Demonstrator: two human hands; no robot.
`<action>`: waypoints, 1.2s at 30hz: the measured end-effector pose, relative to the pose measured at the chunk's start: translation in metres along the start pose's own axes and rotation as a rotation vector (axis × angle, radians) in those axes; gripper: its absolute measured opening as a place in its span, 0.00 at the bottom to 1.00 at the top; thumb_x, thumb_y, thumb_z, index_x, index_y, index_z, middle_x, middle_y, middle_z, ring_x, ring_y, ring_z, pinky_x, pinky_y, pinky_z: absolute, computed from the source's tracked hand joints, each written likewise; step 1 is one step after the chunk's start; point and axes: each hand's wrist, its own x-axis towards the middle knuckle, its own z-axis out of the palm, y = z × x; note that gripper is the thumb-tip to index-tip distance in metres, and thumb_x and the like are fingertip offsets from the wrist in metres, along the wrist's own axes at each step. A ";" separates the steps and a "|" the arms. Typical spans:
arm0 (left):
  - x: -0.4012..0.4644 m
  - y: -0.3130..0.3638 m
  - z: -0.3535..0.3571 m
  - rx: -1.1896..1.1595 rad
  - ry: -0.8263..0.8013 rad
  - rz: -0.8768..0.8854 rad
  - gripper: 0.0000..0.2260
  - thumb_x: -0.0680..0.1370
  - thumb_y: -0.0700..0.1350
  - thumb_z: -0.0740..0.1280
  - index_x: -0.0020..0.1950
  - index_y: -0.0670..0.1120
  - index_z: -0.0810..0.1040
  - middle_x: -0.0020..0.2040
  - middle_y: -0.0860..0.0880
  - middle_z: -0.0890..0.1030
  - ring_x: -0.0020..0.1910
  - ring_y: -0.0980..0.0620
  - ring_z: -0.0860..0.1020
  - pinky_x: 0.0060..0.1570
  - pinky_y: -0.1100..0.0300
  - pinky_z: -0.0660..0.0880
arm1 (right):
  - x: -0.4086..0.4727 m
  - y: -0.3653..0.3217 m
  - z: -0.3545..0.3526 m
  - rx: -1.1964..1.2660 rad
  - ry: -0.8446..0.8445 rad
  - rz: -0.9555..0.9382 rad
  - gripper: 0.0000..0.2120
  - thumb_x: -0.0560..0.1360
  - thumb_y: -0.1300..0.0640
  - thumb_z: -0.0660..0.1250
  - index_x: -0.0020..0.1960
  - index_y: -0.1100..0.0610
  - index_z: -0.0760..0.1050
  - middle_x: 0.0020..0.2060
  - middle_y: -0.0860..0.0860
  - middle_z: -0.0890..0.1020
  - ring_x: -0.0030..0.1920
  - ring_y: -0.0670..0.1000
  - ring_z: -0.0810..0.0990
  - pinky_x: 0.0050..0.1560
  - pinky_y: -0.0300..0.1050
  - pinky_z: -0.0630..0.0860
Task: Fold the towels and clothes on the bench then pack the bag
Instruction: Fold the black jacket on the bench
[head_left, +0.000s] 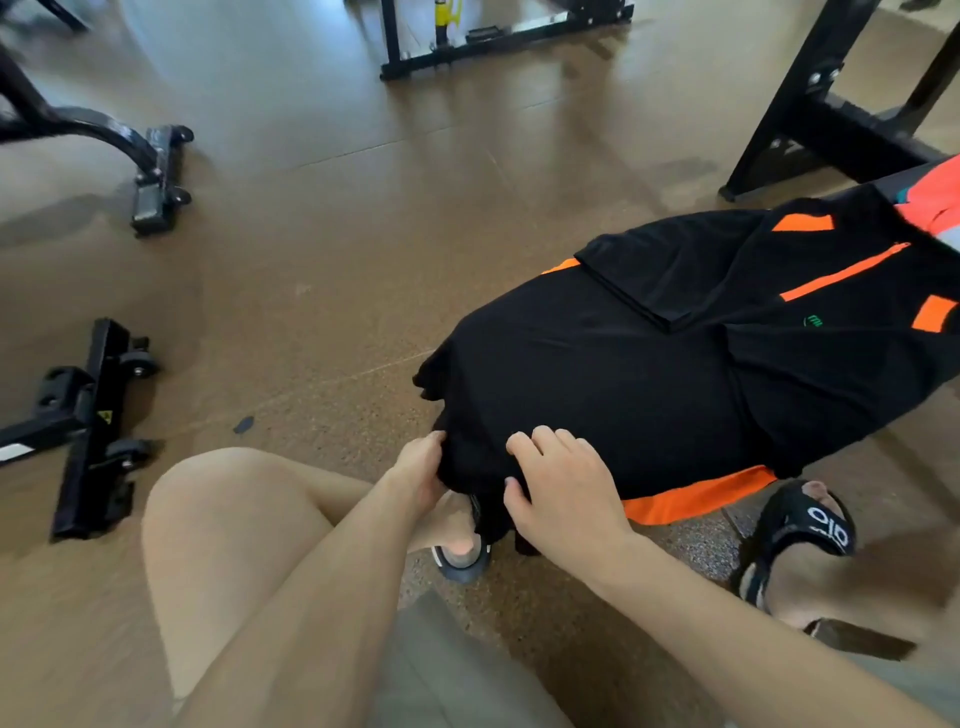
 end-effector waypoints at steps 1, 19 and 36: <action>-0.003 -0.003 -0.001 0.001 -0.026 -0.013 0.14 0.85 0.49 0.60 0.62 0.41 0.78 0.52 0.44 0.83 0.46 0.46 0.81 0.45 0.52 0.79 | 0.000 -0.001 -0.001 -0.009 0.004 0.002 0.10 0.73 0.52 0.69 0.53 0.53 0.75 0.40 0.48 0.75 0.40 0.51 0.75 0.41 0.46 0.73; 0.002 -0.011 0.017 -0.062 -0.387 -0.201 0.30 0.79 0.68 0.57 0.63 0.45 0.80 0.56 0.45 0.85 0.62 0.45 0.79 0.64 0.52 0.72 | -0.007 -0.001 -0.003 -0.064 0.017 0.007 0.10 0.72 0.55 0.71 0.52 0.54 0.76 0.40 0.48 0.76 0.39 0.52 0.75 0.40 0.44 0.71; -0.057 0.041 -0.013 -0.070 -0.218 0.409 0.09 0.80 0.46 0.68 0.55 0.42 0.82 0.47 0.45 0.86 0.45 0.50 0.85 0.44 0.54 0.80 | 0.003 -0.049 -0.014 0.247 0.037 0.090 0.13 0.71 0.53 0.70 0.51 0.52 0.69 0.41 0.46 0.73 0.41 0.50 0.74 0.40 0.49 0.74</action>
